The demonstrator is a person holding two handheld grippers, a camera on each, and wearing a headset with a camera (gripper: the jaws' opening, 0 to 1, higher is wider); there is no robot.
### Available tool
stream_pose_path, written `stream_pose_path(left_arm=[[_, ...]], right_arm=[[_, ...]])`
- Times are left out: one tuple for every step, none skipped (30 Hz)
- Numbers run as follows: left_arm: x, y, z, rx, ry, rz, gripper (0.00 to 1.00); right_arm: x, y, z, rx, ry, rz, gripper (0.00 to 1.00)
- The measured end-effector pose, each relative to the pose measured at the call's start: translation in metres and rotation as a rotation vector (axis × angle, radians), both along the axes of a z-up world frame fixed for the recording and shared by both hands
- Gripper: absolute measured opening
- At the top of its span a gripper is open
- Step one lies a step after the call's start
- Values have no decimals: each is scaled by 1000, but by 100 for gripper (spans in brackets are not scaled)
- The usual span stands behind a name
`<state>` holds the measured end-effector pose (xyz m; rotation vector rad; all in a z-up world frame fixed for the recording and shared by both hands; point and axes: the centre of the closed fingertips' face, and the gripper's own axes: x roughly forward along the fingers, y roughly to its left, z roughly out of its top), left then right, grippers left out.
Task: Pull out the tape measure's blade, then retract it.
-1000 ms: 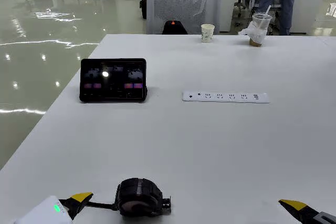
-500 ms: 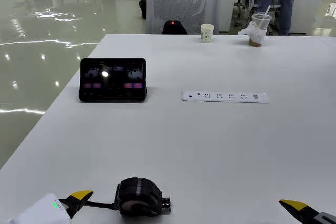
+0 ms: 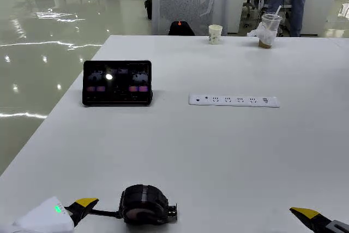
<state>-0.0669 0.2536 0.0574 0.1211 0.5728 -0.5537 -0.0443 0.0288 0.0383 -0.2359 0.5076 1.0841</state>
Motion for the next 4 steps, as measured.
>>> stream_pose_path(left_arm=[[0, 0, 0, -2, 1, -1, 95], [0, 1, 0, 1, -1, 1, 97], [0, 1, -1, 5, -1, 0, 98], [-1, 1, -1, 3, 2, -3, 98]], right_arm=[[0, 0, 0, -1, -1, 0, 99], [0, 0, 0, -1, -1, 0, 99], [0, -1, 0, -2, 0, -2, 99], [0, -1, -1, -4, 0, -1, 99]])
